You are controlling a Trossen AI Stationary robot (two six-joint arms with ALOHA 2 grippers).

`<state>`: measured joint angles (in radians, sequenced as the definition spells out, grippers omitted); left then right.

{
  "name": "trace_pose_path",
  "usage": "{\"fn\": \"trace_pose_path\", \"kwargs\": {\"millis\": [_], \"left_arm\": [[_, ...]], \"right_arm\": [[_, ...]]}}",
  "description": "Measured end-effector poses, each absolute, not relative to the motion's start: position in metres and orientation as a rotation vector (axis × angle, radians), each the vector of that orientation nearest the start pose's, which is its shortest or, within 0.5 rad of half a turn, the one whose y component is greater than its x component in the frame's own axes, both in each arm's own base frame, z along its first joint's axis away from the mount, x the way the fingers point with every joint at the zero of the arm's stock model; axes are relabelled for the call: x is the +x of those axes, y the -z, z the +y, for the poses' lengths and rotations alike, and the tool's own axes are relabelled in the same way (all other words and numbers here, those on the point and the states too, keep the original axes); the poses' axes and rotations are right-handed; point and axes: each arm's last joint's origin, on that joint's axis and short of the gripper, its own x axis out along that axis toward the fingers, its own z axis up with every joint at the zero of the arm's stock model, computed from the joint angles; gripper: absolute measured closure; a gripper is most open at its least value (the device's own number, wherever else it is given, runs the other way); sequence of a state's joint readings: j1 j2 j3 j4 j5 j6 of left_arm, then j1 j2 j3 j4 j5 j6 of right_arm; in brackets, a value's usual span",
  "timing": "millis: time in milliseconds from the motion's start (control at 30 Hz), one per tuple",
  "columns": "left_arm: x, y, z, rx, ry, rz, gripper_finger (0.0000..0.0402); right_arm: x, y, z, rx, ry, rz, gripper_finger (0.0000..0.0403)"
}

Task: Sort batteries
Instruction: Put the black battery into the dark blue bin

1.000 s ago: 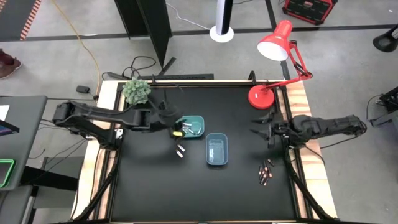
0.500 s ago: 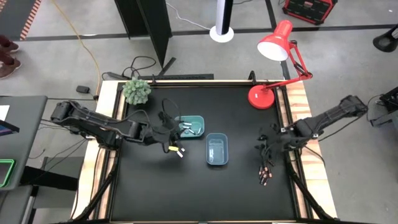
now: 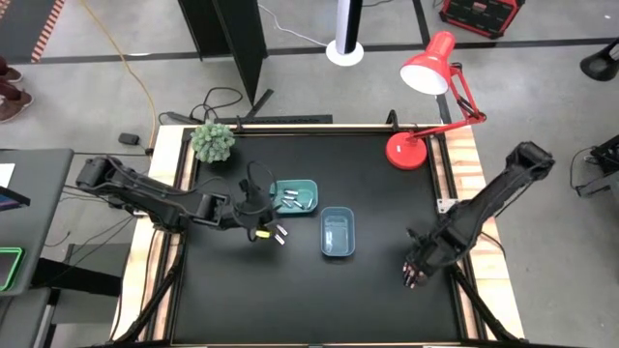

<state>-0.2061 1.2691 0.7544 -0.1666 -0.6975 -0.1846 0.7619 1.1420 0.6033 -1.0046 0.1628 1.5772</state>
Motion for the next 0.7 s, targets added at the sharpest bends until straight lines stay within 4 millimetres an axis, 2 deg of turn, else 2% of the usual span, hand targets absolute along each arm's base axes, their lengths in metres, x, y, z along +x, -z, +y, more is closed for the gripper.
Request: {"fn": "trace_pose_path", "kwargs": {"millis": [300,700], "left_arm": [[0.238,-0.223,-0.035,0.08,-0.518,0.54,0.0258],[0.237,-0.22,-0.035,0.07,-0.518,0.53,0.0258]], "right_arm": [[0.113,-0.164,0.122,0.678,0.689,1.293,0.0177],[0.127,-0.151,0.121,0.69,0.774,1.288,0.0198]]}}
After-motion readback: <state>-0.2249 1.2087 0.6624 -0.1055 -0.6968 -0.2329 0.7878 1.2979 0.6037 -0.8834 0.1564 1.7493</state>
